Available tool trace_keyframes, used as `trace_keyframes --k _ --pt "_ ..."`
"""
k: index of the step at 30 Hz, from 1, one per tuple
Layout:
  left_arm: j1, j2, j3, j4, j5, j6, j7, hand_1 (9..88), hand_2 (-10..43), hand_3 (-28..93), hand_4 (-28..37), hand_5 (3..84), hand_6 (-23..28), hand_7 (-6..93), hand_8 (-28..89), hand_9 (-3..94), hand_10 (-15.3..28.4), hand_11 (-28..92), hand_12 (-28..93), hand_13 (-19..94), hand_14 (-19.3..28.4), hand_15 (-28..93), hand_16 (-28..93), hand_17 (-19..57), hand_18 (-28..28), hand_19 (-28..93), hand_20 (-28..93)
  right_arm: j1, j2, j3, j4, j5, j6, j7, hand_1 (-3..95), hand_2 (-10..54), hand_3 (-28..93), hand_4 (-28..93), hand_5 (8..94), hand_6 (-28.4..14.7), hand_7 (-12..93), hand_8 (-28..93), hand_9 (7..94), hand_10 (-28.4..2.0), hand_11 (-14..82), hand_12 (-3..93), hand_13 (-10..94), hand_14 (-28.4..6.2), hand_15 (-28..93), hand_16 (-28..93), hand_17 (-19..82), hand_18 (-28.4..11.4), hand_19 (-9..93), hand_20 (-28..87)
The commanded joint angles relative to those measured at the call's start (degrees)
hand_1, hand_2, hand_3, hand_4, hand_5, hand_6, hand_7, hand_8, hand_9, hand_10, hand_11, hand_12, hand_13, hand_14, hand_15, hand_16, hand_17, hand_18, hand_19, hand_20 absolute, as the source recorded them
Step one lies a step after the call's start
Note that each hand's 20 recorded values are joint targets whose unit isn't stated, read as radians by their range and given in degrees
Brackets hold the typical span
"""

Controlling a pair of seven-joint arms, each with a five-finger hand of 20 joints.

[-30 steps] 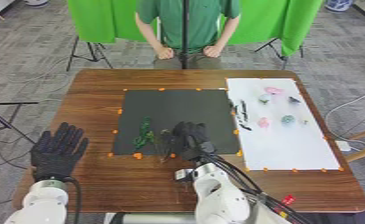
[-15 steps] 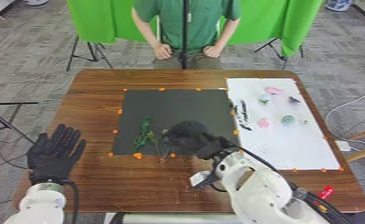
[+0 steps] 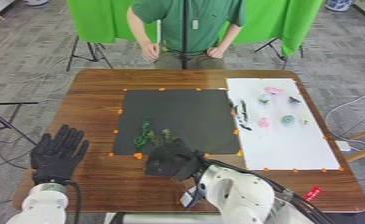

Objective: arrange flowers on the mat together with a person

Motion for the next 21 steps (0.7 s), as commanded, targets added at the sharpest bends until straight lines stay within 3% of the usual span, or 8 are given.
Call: trace_keyframes --k 1,6,15,16,21 --pt "-0.1 -0.19 0.56 0.38 0.58 0.76 -1.45 29.7 15.6 77 -28.3 50.1 10.2 21.1 -12 43.7 16.1 29 8 33 17.4 45 -11 -6.5 16.5 45 11 2.3 -1.9 -3.5 1.7 -7.7 -1.5 8.2 20.9 18.8 74 -28 59.0 -3.1 16 -13 55.8 -19.8 37.1 25.6 44 -18.9 54 18 7 -22.9 52 16" --pt "0.4 -0.4 0.23 0.35 0.61 0.96 -1.59 29.7 15.7 77 -28.3 50.0 10.2 21.1 -12 43.7 16.1 29 8 33 17.4 45 -11 -6.5 16.5 45 11 2.5 -1.6 -4.2 1.5 -7.0 -0.3 13.5 20.1 17.7 75 -28 60.3 -8.9 14 -12 56.9 -21.1 37.6 25.9 45 -20.2 57 17 8 -23.9 56 17" --pt "0.5 -0.66 0.14 0.34 0.28 0.85 -1.79 29.6 15.7 77 -28.3 50.0 10.2 21.1 -12 43.6 16.1 29 8 33 17.4 45 -11 -6.5 16.5 45 11 2.6 -2.0 -4.3 1.7 -5.5 0.9 15.7 20.1 17.1 75 -27 61.2 -10.0 12 -11 57.8 -22.1 36.1 25.4 45 -21.3 57 16 8 -24.4 57 17" --pt "0.6 -0.2 0.31 0.3 -0.33 0.72 -1.2 29.6 15.7 77 -28.3 50.0 10.2 21.0 -12 43.6 16.1 29 8 33 17.3 45 -12 -6.5 16.5 45 11 2.5 -2.0 -4.2 1.7 -5.8 1.0 15.2 20.1 17.1 75 -27 61.1 -10.0 12 -11 57.8 -22.0 36.1 25.4 45 -21.3 57 16 8 -24.4 57 17" --pt "0.4 -0.52 0.36 0.51 -0.15 1.2 -1.65 29.6 15.8 77 -28.3 50.0 10.2 21.0 -12 43.6 16.1 29 8 33 17.4 45 -12 -6.5 16.5 45 11 2.8 -2.1 -4.6 2.4 -5.7 2.0 16.2 20.3 16.7 75 -27 60.3 -10.4 12 -11 57.5 -22.2 35.7 25.3 45 -21.3 57 16 8 -24.4 57 16"
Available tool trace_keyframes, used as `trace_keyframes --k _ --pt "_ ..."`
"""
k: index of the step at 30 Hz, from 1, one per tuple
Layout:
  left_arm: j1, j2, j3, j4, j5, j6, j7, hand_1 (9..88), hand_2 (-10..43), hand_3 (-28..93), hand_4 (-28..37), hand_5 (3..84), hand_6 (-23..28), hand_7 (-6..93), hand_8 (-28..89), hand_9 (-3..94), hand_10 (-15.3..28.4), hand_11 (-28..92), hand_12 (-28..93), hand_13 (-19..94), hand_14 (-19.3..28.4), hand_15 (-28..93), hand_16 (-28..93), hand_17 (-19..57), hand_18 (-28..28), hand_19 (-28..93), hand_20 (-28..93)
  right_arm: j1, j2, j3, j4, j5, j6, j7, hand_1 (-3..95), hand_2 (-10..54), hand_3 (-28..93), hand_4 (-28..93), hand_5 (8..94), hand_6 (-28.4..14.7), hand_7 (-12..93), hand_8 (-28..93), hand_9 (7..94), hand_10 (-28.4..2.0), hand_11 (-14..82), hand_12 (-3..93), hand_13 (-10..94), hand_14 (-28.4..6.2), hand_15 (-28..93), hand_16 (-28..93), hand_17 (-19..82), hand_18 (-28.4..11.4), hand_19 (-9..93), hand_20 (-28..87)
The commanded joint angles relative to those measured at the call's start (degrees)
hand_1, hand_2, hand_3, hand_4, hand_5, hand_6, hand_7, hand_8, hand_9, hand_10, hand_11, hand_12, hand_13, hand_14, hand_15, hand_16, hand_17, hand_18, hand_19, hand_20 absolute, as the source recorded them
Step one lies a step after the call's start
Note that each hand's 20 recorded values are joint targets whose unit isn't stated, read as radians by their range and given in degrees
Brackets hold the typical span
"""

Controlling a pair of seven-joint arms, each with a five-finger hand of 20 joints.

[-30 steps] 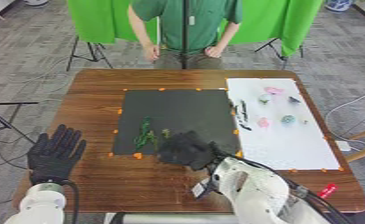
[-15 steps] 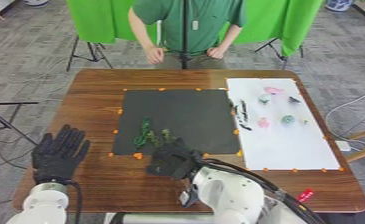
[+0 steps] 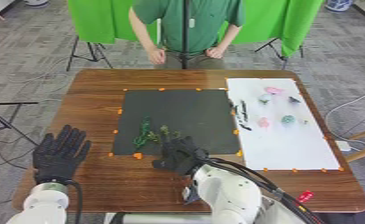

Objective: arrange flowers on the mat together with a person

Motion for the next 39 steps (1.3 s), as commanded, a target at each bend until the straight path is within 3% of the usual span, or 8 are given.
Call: trace_keyframes --k 1,12,25,32,34,37,39 --pt "0.6 -0.25 0.43 0.48 -0.58 0.95 -0.27 29.5 15.8 77 -28.3 50.0 10.2 21.0 -12 43.6 16.1 29 8 33 17.4 45 -12 -6.5 16.5 45 11 0.1 -0.6 -0.1 1.4 -0.3 1.9 0.8 20.3 16.7 75 -27 60.2 -10.5 12 -11 57.5 -22.2 35.5 25.2 45 -21.3 57 16 8 -24.4 57 16" --pt "0.8 -0.91 0.31 0.47 -0.14 0.96 -0.96 29.5 15.9 77 -28.3 50.0 10.2 21.1 -12 43.6 16.1 29 8 33 17.5 46 -12 -6.6 16.5 45 11 -0.4 -0.6 0.8 1.2 1.5 0.8 2.0 20.2 16.3 75 -27 57.7 -9.9 13 -10 57.2 -21.9 35.3 25.1 45 -21.2 57 16 8 -24.4 58 15" --pt "1.2 -0.67 0.4 0.25 -0.85 0.99 -0.23 29.5 15.9 77 -28.3 50.0 10.2 21.1 -12 43.6 16.2 29 8 33 17.4 46 -12 -6.6 16.5 45 11 -0.7 0.0 2.4 -0.8 4.8 2.7 0.9 20.7 12.5 75 -26 56.9 -4.1 15 -12 57.3 -22.1 37.3 26.2 43 -21.6 60 18 8 -24.2 58 15" --pt "1.6 -1.35 -0.32 -0.12 -0.15 0.2 -0.11 29.4 15.9 77 -28.3 50.0 10.2 21.1 -12 43.5 16.1 29 8 33 17.4 45 -12 -6.5 16.5 45 11 -3.3 4.1 6.3 -5.0 16.6 19.2 0.1 21.1 9.0 75 -25 55.6 -1.5 17 -12 54.3 -21.6 42.3 28.7 42 -21.6 64 19 10 -24.4 62 17" --pt "1.7 -1.4 -0.59 -0.36 -0.19 0.01 0.29 29.4 15.9 77 -28.3 49.9 10.2 21.1 -12 43.5 16.1 29 8 33 17.4 45 -12 -6.6 16.5 45 11 -5.0 5.0 11.0 -5.0 24.2 21.7 -5.3 21.0 8.5 75 -25 55.0 -1.8 17 -12 53.5 -21.6 43.4 29.3 42 -21.5 65 19 10 -24.1 62 17" --pt "2.1 -1.4 -1.05 -0.82 0.86 -0.01 0.55 29.4 15.8 77 -28.3 49.9 10.3 21.0 -12 43.5 16.1 29 8 33 17.5 45 -12 -6.5 16.5 45 11 -8.0 4.8 21.6 -4.6 38.3 16.2 -13.0 21.4 8.9 78 -27 50.9 -4.6 20 -13 48.0 -21.2 39.8 26.6 37 -20.5 63 17 9 -23.0 60 17" --pt "2.3 -1.51 -1.59 -1.08 1.42 -0.15 0.81 29.3 15.8 77 -28.3 49.9 10.3 20.9 -12 43.5 16.1 29 8 33 17.4 45 -12 -6.6 16.5 45 11 -9.3 5.3 27.3 -4.5 45.5 13.7 -14.6 21.8 9.1 79 -28 48.4 -5.3 20 -13 45.1 -20.7 32.6 23.3 34 -19.8 56 15 8 -22.0 57 17"
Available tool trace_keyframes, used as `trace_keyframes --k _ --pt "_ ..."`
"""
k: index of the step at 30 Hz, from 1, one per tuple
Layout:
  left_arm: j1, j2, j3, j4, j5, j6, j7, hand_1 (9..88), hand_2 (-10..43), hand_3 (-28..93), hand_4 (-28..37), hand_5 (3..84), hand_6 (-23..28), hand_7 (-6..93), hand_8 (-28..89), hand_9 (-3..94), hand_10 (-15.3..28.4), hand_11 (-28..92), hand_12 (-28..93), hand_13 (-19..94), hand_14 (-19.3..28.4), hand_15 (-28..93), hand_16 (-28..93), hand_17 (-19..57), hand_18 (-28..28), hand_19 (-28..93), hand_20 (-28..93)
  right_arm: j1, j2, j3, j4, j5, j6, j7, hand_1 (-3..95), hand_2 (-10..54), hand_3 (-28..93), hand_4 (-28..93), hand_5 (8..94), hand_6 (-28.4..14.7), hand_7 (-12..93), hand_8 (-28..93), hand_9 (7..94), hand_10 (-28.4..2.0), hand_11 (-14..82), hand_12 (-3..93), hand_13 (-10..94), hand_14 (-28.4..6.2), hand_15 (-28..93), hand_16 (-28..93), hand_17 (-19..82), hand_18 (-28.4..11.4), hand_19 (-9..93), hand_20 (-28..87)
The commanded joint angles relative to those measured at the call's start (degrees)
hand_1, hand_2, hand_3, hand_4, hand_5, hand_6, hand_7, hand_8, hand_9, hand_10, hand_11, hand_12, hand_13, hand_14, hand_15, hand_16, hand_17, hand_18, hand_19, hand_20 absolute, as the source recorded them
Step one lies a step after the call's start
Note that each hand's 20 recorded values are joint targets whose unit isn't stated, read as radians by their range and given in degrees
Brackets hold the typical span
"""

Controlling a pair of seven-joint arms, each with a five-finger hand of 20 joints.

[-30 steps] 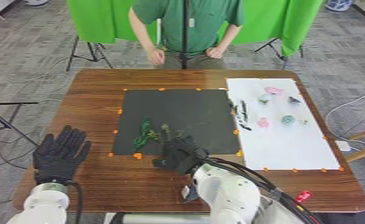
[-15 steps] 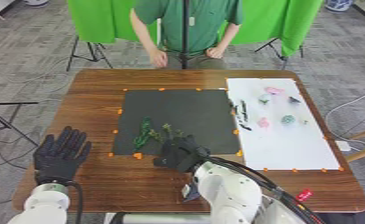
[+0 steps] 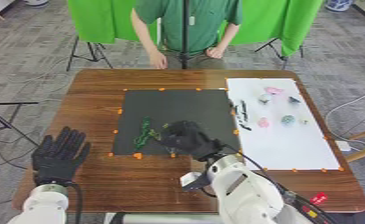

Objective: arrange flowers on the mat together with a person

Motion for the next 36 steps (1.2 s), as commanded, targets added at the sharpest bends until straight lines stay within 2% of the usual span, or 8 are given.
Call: trace_keyframes --k 1,10,13,25,30,32,34,36 --pt "1.7 -0.74 -1.41 -0.87 1.64 -0.53 0.87 29.3 15.8 77 -28.3 49.9 10.2 21.0 -12 43.5 16.2 29 8 33 17.4 45 -12 -6.6 16.5 45 11 -5.6 2.9 22.4 0.1 26.5 -9.0 -13.3 22.0 9.1 78 -28 47.3 -5.7 20 -13 44.0 -20.8 28.9 21.9 34 -19.3 53 14 8 -21.6 55 16" --pt "2.8 -0.48 -2.69 -1.32 0.84 -0.77 2.73 29.4 15.8 77 -28.3 50.0 10.3 20.9 -12 43.5 16.1 29 8 33 17.4 45 -12 -6.6 16.5 45 11 -14.0 5.7 38.1 0.5 42.7 3.7 -13.7 22.6 8.0 79 -28 45.6 -6.0 19 -13 41.1 -20.4 14.2 18.1 33 -18.2 22 17 7 -20.4 43 12" --pt "3.5 -0.4 -2.62 -1.46 -0.05 -1.15 3.3 29.4 15.8 77 -28.3 50.0 10.3 20.9 -12 43.6 16.1 29 8 33 17.4 45 -12 -6.6 16.5 45 11 -17.3 4.4 44.6 0.6 46.1 1.1 -14.1 22.2 7.4 78 -28 45.2 -6.0 19 -13 40.1 -20.3 12.5 17.4 32 -18.1 18 19 6 -19.9 41 11" --pt "4.5 -1.07 -3.77 -1.86 0.04 -1.46 4.38 29.3 15.8 77 -28.3 49.9 10.3 20.6 -12 43.5 16.1 28 8 33 17.4 45 -11 -6.6 16.5 45 11 -24.6 2.5 56.1 0.5 67.5 6.1 -15.2 23.3 7.2 78 -28 47.6 -5.2 19 -12 42.1 -19.7 11.8 17.6 34 -17.9 15 22 7 -19.6 39 12" --pt "4.5 -1.13 -3.28 -1.88 -0.38 -1.13 4.35 29.4 15.8 77 -28.3 49.9 10.3 20.7 -12 43.5 16.2 28 9 33 17.3 45 -11 -6.6 16.5 45 11 -25.9 1.0 58.3 0.3 72.9 7.7 -16.5 29.9 0.8 79 -28 53.3 -2.0 40 -19 48.3 -16.8 19.0 19.2 39 -15.4 21 21 8 -19.3 42 13" --pt "4.4 -1.23 -3.34 -1.9 -0.27 -0.95 4.12 29.4 15.8 77 -28.3 49.9 10.2 20.6 -12 43.5 16.1 29 9 33 17.3 45 -11 -6.6 16.5 45 11 -25.9 0.6 58.7 0.6 75.3 7.3 -16.7 38.6 -7.9 69 -28 53.0 -0.9 43 -20 48.6 -15.8 19.6 19.0 39 -14.2 21 20 8 -18.8 42 13" --pt "4.3 -1.31 -3.37 -1.88 -0.16 -0.81 4.08 29.5 16.0 77 -28.3 49.9 10.2 20.7 -12 43.5 16.2 29 9 33 17.4 45 -11 -6.6 16.5 45 11 -26.0 0.4 58.5 0.3 71.8 7.8 -15.7 56.5 -8.0 28 -21 52.7 0.1 41 -18 48.8 -14.1 17.1 20.2 40 -12.7 18 24 11 -16.2 35 16" --pt "4.3 -1.38 -3.35 -1.87 -0.09 -0.88 3.96 29.4 16.4 77 -28.3 49.9 10.2 20.8 -12 43.5 16.2 29 9 33 17.4 45 -11 -6.6 16.5 45 11 -26.2 0.1 58.6 0.3 70.3 6.8 -15.4 73.5 -6.1 -21 -20 53.5 1.9 33 -13 49.7 -11.5 10.5 24.1 40 -9.9 13 32 18 -11.2 13 29"
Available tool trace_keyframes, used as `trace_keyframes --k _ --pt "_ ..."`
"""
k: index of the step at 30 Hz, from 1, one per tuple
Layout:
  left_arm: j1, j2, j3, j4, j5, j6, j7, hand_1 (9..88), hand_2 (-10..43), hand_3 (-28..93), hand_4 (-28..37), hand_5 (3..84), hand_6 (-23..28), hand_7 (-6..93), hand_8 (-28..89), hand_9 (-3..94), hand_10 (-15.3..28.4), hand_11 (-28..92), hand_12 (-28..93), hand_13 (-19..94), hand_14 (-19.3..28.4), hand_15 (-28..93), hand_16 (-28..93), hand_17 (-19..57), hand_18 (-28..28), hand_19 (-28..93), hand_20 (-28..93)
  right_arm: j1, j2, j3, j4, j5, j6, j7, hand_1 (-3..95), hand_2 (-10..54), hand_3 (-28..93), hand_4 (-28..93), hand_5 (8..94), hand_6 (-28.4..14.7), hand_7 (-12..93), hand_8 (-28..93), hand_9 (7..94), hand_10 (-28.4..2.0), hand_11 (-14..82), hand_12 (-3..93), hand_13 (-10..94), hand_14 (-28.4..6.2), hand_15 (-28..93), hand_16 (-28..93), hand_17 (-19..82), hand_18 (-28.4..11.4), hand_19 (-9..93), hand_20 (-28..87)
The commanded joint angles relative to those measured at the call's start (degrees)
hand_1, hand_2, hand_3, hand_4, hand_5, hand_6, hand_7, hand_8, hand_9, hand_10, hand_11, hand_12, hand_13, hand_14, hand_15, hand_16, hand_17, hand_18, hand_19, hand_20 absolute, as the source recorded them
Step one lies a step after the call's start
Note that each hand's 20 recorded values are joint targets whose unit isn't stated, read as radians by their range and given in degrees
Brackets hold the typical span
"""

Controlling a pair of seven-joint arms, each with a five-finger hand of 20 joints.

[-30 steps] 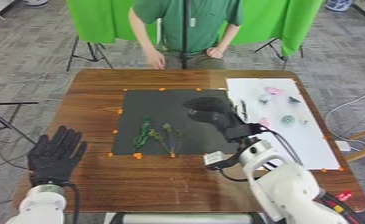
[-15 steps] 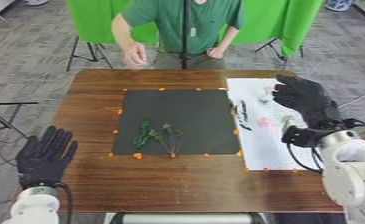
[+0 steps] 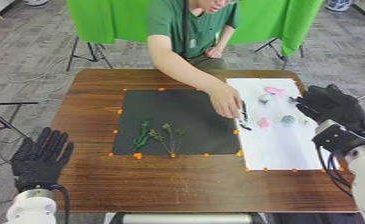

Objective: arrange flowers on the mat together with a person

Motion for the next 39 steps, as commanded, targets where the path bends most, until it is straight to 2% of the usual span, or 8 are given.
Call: trace_keyframes --k 1,5,7,8,10,12,13,39 --pt "0.9 -0.74 0.28 -0.13 -0.32 0.07 -0.25 29.4 16.4 77 -28.3 50.0 10.2 20.8 -12 43.6 16.2 29 9 33 17.4 45 -11 -6.6 16.5 45 11 -1.3 -1.5 0.8 0.1 -1.1 -2.1 0.1 75.3 -6.3 -27 -26 53.4 2.4 32 -12 49.8 -11.0 9.5 24.7 40 -9.5 13 33 19 -10.4 9 32" --pt "0.9 -0.9 0.17 -0.15 -0.19 0.15 -0.44 29.2 16.5 77 -28.3 49.9 10.2 20.8 -12 43.5 16.2 29 9 33 17.4 45 -11 -6.6 16.5 45 11 -1.9 -1.8 1.4 1.1 3.6 -7.2 -1.8 71.0 -6.1 -28 -28 52.8 2.1 28 -12 49.2 -11.0 8.6 24.8 39 -9.5 12 33 19 -10.2 8 33" --pt "0.7 -0.89 0.12 -0.08 -0.07 0.16 -0.64 29.1 16.5 77 -28.3 49.9 10.2 20.8 -12 43.5 16.2 29 9 33 17.5 45 -11 -6.6 16.5 45 11 -2.1 -1.5 1.2 1.8 9.7 -9.2 -3.3 60.4 -4.3 -26 -16 50.9 0.0 27 -12 46.8 -13.5 10.3 23.2 38 -11.8 11 32 15 -12.8 18 27" --pt "0.8 -0.98 0.05 -0.12 -0.07 0.15 -0.57 29.1 16.5 77 -28.3 49.9 10.2 20.8 -12 43.5 16.2 29 8 33 17.5 45 -11 -6.6 16.5 45 11 -2.0 -1.5 1.2 2.0 12.7 -9.5 -2.9 51.8 -3.9 -12 -13 49.7 -1.7 27 -13 45.5 -15.2 12.1 21.6 38 -13.7 12 29 11 -15.2 27 22" --pt "0.7 -1.01 0.07 -0.1 -0.12 0.23 -0.53 29.1 16.5 77 -28.3 50.0 10.2 20.8 -12 43.5 16.1 29 9 33 17.5 45 -11 -6.6 16.5 45 11 -2.2 -1.5 1.2 2.8 15.0 -12.4 -3.8 29.5 -1.5 35 -23 48.5 -4.0 24 -13 43.9 -18.2 11.6 20.3 36 -16.6 13 26 8 -17.9 34 15" --pt "0.7 -1.04 0.1 -0.04 -0.16 0.29 -0.56 29.1 16.5 77 -28.3 50.0 10.2 20.8 -12 43.5 16.1 29 9 33 17.5 45 -11 -6.6 16.5 45 11 -2.2 -1.6 1.1 3.1 14.2 -13.4 -4.3 15.3 3.0 59 -27 46.6 -5.6 19 -11 42.4 -19.7 9.5 19.8 34 -18.3 10 26 6 -19.2 35 13" --pt "0.7 -1.02 0.1 -0.06 -0.25 0.3 -0.53 29.1 16.5 77 -28.3 50.0 10.2 20.9 -12 43.5 16.2 29 8 33 17.5 45 -11 -6.6 16.5 45 11 -2.1 -1.7 1.1 3.3 14.3 -14.4 -4.9 12.5 4.0 63 -28 45.8 -5.9 17 -10 41.6 -19.9 8.5 19.5 33 -18.7 9 26 6 -19.4 34 13" --pt "0.1 -0.65 0.12 0.22 0.0 -0.02 -0.69 29.0 16.5 77 -28.3 50.0 10.2 20.8 -12 43.5 16.2 29 9 33 17.5 45 -11 -6.6 16.4 45 11 -1.8 -1.5 0.1 3.1 11.3 -15.2 -2.8 14.0 0.8 72 -28 43.9 -6.2 15 -9 39.6 -20.1 7.0 19.9 29 -19.0 5 27 5 -19.1 32 13"
